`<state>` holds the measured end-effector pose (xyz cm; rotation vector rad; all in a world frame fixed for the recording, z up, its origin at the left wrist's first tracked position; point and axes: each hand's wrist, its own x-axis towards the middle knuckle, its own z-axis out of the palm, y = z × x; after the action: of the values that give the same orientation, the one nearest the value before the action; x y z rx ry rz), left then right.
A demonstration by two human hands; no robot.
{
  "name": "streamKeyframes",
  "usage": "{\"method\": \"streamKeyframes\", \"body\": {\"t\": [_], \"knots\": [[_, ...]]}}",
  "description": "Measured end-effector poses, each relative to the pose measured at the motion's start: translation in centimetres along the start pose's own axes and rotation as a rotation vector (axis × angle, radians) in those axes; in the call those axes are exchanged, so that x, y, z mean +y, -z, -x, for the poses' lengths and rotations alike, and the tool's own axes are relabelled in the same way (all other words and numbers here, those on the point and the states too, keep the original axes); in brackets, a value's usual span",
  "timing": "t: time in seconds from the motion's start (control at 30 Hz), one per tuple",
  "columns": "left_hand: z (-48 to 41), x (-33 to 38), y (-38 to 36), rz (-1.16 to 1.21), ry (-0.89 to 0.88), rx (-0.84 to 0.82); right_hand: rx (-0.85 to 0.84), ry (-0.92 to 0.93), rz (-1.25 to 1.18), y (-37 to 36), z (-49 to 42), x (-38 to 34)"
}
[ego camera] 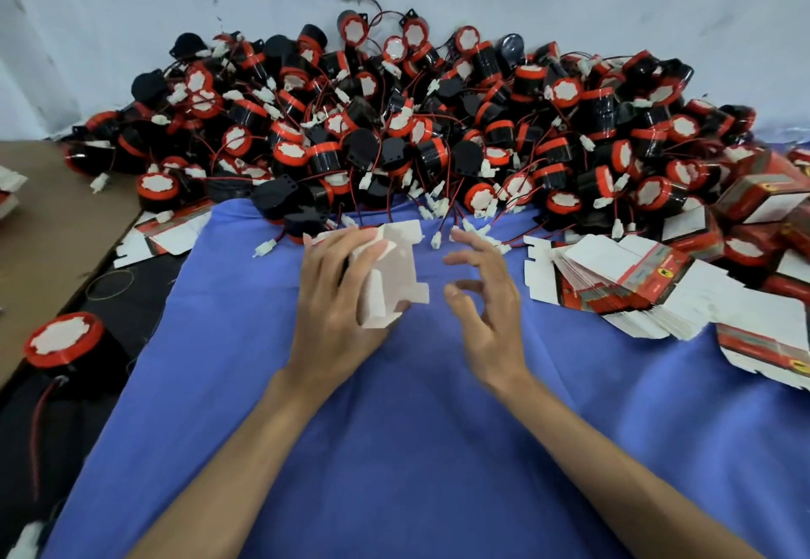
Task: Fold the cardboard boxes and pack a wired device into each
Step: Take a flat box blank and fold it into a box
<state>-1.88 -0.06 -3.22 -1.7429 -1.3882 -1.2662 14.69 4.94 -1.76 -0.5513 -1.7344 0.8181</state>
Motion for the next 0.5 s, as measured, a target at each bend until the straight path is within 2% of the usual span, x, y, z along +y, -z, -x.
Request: {"method": "streamKeyframes", "body": {"t": [0.03,0.1,0.13,0.2,0.37,0.5], "knots": [[-0.3,0.1,0.1,0.032,-0.011,0.014,-0.053,-0.082,-0.025,0.2,0.1,0.2],[-0.7,0.5,0.0,0.09,-0.045,0.011,-0.272,-0.296,-0.195,0.5,0.3,0.4],[-0.8,0.8,-0.2,0.12,-0.066,0.001,-0.388,-0.341,-0.263,0.7,0.5,0.5],[-0.8,1.4,-0.4,0.178,-0.098,-0.009,-0.52,-0.301,-0.285,1.0,0.9,0.6],[-0.6,1.3,-0.3,0.35,-0.029,0.032,-0.5,-0.36,-0.279,0.8,1.2,0.8],[-0.6,2.5,-0.5,0.428,-0.022,0.016,-0.504,-0.418,-0.463,1.1,1.6,0.6]]}}
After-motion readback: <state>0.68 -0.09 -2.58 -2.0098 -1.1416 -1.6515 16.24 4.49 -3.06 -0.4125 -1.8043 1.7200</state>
